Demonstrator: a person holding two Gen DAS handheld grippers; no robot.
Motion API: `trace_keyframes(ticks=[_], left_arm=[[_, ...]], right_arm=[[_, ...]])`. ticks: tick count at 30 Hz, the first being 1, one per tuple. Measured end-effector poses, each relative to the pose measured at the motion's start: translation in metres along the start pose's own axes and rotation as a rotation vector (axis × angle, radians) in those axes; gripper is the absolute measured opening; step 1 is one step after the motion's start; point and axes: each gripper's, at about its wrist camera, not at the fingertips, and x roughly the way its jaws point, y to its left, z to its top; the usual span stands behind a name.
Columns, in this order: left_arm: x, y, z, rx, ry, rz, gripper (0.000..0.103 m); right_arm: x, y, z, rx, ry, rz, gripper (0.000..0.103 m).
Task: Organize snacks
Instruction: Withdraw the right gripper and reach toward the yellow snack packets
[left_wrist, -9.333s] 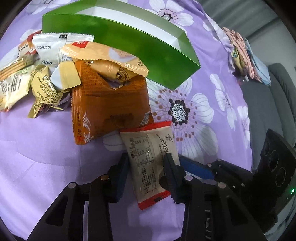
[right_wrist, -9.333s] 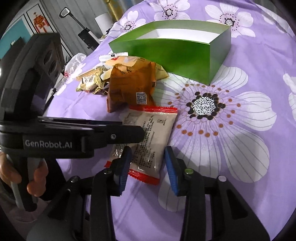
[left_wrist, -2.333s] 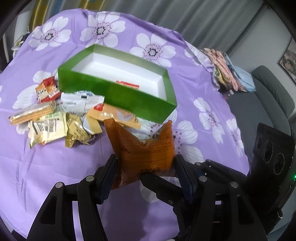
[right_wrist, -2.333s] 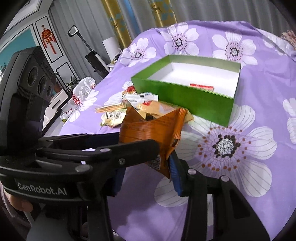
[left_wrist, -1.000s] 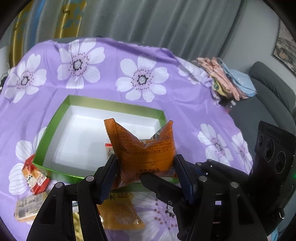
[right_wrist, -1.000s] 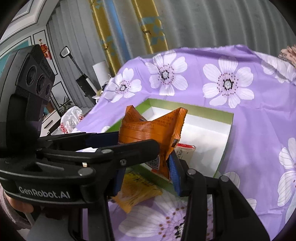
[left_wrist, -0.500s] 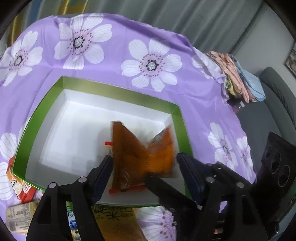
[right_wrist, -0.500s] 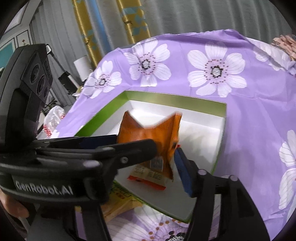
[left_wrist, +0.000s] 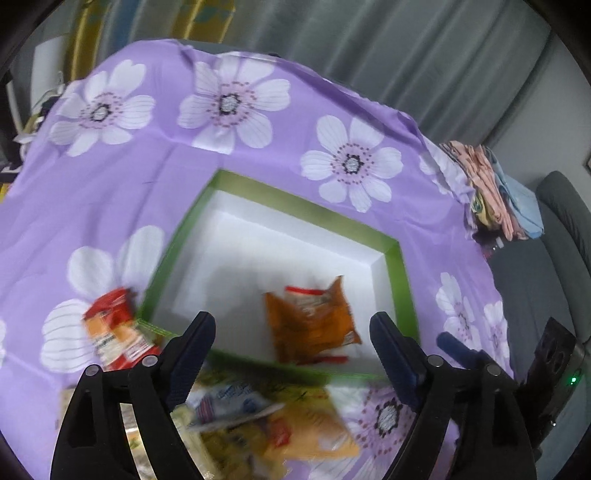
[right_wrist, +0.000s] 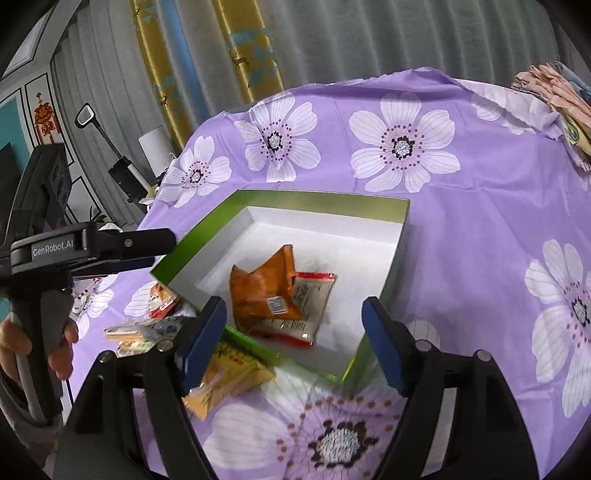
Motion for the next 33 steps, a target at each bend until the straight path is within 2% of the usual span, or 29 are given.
trace_keyframes(ticks=[1, 2, 12, 20, 33], left_arm=[[-0.004, 0.003, -0.002, 0.000, 0.000, 0.005, 0.094], [-0.010, 0.007, -0.006, -0.004, -0.005, 0.012, 0.096], [-0.044, 0.034, -0.035, -0.041, -0.005, 0.031, 0.096], [-0.061, 0.065, -0.063, -0.144, 0.015, 0.033, 0.096], [-0.068, 0.069, -0.102, -0.179, 0.066, -0.011, 0.096]], right_arm=[[-0.003, 0.001, -0.002, 0.003, 0.002, 0.004, 0.078], [-0.005, 0.002, -0.005, 0.005, 0.004, 0.006, 0.078], [-0.025, 0.026, -0.027, -0.018, 0.024, 0.047, 0.084], [-0.031, 0.043, -0.042, -0.052, 0.063, 0.083, 0.086], [-0.028, 0.068, -0.066, -0.098, 0.137, 0.151, 0.086]])
